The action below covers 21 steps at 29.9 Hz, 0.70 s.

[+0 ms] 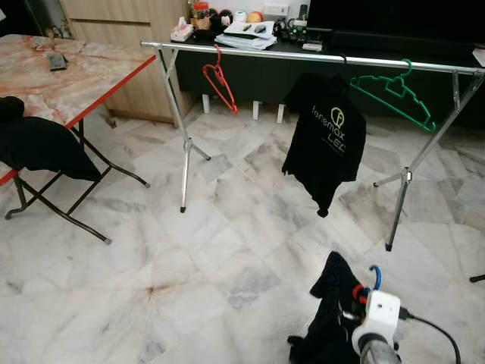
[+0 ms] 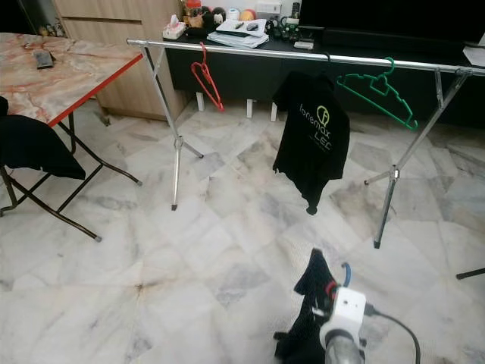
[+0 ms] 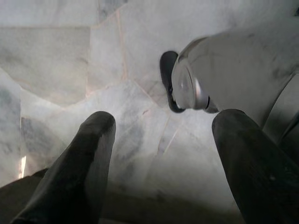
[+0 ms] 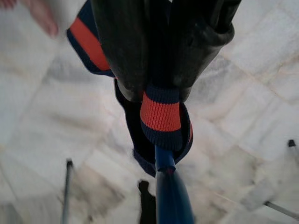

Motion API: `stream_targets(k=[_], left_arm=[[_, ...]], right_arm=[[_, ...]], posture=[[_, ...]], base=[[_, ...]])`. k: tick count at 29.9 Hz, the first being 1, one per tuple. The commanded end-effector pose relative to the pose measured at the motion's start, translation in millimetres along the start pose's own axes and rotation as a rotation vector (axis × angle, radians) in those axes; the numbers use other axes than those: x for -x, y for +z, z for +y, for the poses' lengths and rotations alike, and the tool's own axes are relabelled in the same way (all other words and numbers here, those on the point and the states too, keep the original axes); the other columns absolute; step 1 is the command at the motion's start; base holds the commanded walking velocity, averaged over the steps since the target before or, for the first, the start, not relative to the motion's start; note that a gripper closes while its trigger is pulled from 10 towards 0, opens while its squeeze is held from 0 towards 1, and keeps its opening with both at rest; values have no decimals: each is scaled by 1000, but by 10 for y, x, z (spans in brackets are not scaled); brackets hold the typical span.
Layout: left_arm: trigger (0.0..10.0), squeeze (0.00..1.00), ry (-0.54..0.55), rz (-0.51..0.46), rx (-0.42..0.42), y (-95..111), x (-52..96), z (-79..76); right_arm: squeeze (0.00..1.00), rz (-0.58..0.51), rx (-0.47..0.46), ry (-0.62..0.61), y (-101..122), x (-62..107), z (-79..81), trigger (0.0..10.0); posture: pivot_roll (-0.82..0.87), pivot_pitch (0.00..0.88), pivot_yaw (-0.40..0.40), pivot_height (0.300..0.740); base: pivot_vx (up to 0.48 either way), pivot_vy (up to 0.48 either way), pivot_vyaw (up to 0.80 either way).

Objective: Hang hanger

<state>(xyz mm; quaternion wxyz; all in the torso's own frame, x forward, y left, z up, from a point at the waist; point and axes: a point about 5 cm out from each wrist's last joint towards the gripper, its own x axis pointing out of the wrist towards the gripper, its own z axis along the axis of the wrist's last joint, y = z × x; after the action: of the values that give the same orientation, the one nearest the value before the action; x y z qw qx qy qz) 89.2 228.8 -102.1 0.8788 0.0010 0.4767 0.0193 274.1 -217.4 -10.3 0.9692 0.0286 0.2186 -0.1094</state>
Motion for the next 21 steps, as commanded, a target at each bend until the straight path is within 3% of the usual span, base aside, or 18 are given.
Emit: stream_targets(k=[1, 2, 3, 4, 5, 12, 14, 16, 19, 20, 21], left_arm=[[10000, 0, 4, 8, 20, -74, 33, 8], [10000, 0, -12, -69, 10, 258, -92, -36], [10000, 0, -30, -162, -1, 723, -220, -101], [10000, 0, -55, -282, -22, 1347, -303, -187], [10000, 0, -62, -315, -48, 1491, -304, -195], [10000, 0, -99, -402, -129, 1716, -279, -241], [10000, 0, -144, -475, -183, 1895, -244, -284], [10000, 0, -174, -508, -211, 1985, -222, -309], [10000, 0, -232, -545, -347, 2112, -179, -364], [10000, 0, -272, -554, -430, 2147, -157, -401], [10000, 0, -272, -554, -430, 2147, -157, -401]], right_arm=[[0, -67, 36, 46, 154, -42, 36, 10000], [0, -65, 60, 70, 178, -54, 61, 10000], [0, -75, 91, 99, 215, -66, 91, 10000], [0, -99, 176, 182, 302, -89, 177, 10000], [0, -132, 258, 264, 382, -99, 265, 10000], [0, -205, 329, 486, 617, -109, 497, 10000], [0, -233, 423, 639, 708, -81, 608, 10000], [0, -230, 481, 715, 718, -61, 649, 10000], [0, -205, 598, 841, 738, -33, 676, 10000], [0, -184, 661, 910, 756, -19, 670, 10000], [0, -184, 661, 910, 756, -19, 670, 10000]], posture=[[-49, 100, 17, 740], [-49, 100, 16, 740], [-49, 101, 16, 740], [-47, 102, 15, 740], [-47, 103, 14, 740], [-44, 104, 17, 740], [-39, 105, 13, 740], [-37, 104, 11, 740], [-33, 106, 8, 740], [-32, 106, 5, 740], [-32, 106, 5, 740]], base=[[0, 0, 0], [0, 0, 0], [0, 0, 0], [0, 0, 0], [0, 0, 0], [0, 0, 0], [0, 0, 0], [0, 0, 0], [0, 0, 0], [0, 0, 0], [0, 0, 0]])
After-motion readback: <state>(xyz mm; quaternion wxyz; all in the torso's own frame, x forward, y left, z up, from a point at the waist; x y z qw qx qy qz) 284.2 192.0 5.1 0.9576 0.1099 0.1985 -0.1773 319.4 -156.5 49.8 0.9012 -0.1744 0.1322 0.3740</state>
